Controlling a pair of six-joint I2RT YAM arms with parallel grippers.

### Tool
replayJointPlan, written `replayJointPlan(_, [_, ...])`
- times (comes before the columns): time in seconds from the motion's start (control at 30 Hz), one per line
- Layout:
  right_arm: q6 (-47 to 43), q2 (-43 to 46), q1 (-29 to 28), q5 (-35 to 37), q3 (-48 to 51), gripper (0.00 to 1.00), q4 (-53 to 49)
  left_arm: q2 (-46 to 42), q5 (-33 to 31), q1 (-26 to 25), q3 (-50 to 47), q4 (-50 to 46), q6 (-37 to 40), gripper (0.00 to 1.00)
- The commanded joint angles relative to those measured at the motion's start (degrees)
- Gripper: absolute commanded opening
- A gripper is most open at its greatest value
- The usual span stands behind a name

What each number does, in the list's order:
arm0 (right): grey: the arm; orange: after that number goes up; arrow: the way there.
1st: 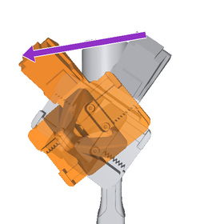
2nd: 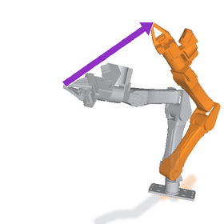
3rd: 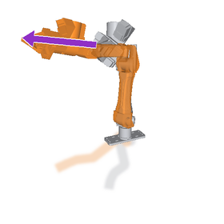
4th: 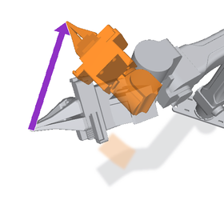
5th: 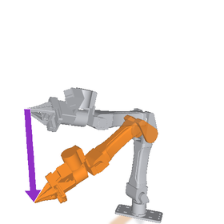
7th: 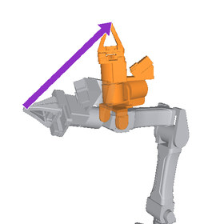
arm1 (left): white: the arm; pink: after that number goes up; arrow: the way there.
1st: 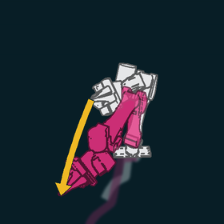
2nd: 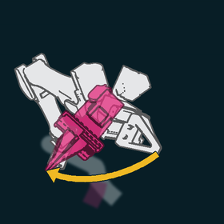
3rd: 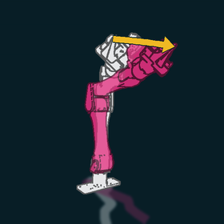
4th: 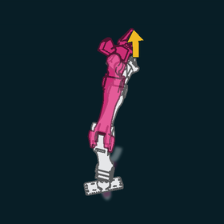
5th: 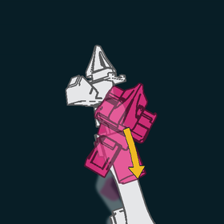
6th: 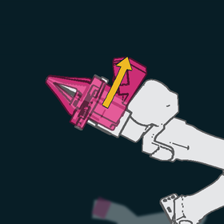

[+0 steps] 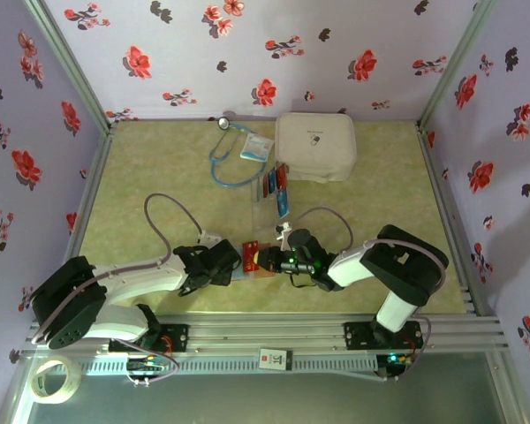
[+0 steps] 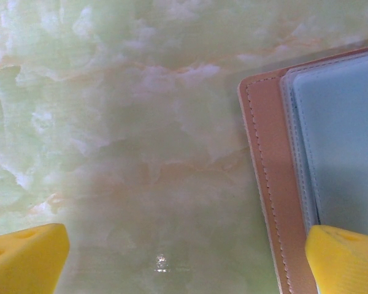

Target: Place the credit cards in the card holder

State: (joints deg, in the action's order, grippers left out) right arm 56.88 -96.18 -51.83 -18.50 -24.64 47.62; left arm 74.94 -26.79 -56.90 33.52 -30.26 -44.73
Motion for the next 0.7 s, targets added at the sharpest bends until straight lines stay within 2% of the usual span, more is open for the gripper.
replayJointPlan(0.0, [1.16, -1.39, 0.07, -1.36, 0.71, 0.0, 3.24, 0.39, -0.33, -0.07, -0.78, -0.92, -1.24, 1.0])
replayJointPlan(0.67, [2.29, -2.87, -0.1, -1.36, 2.38, 0.0, 6.08, 0.21, -0.29, -0.11, -0.86, -0.88, -1.24, 1.0])
